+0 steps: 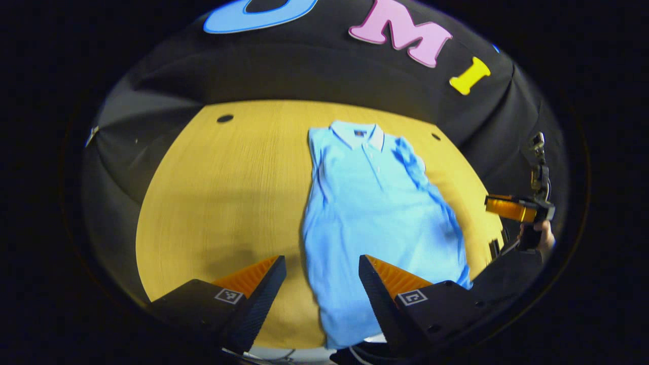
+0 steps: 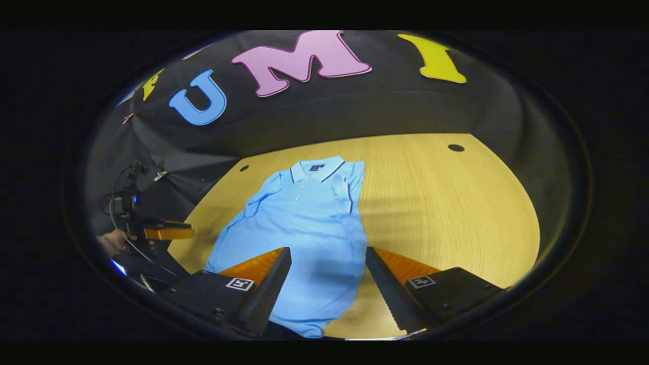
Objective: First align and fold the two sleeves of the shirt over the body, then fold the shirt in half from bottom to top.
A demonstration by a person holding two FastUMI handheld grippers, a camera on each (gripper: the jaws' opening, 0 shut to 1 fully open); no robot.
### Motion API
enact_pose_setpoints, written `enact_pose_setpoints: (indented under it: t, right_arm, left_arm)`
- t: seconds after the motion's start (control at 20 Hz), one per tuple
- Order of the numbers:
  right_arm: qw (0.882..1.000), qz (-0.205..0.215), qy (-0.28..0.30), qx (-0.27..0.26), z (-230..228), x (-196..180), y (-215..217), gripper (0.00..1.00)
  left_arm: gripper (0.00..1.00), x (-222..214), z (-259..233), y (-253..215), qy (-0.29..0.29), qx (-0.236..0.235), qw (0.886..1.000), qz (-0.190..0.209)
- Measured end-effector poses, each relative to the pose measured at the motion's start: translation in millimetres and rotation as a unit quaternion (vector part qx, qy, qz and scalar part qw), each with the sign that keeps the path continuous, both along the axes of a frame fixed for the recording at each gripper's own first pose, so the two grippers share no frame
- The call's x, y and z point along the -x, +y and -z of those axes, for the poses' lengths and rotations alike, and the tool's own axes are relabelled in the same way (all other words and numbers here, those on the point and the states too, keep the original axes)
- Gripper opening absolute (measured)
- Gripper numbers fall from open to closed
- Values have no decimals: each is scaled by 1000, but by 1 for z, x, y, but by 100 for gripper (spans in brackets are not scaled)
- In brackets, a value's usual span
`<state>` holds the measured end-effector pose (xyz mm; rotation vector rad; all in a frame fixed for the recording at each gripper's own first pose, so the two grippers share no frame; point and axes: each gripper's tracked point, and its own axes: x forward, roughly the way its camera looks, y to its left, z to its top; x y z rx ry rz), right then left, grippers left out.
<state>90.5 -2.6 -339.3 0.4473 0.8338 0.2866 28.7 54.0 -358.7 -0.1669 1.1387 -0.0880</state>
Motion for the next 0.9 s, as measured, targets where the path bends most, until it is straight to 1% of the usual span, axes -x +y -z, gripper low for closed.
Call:
enact_pose_setpoints:
  t: [0.15,0.3,0.5,0.6,0.65,0.7,0.85,0.9]
  right_arm:
    - [1000,10,28,-1,8,45,4,93]
    - [998,9,60,-4,20,87,11,94]
    - [994,6,110,11,48,132,15,94]
    - [991,7,136,7,62,149,21,94]
    - [989,5,150,2,70,153,26,94]
    - [987,2,160,-2,75,156,31,94]
    - [982,-11,189,-5,85,165,42,94]
    - [982,-10,187,-8,80,163,44,94]
  left_arm:
    - [94,64,23,-12,45,30,998,-8]
    - [95,95,40,-27,76,51,996,-8]
    - [95,108,48,-44,98,72,993,-1]
    - [95,110,56,-49,110,73,991,2]
    - [95,112,58,-49,113,70,991,2]
    - [90,110,58,-51,112,71,991,3]
    - [95,112,56,-56,127,79,989,-1]
    - [96,113,55,-58,133,80,988,0]
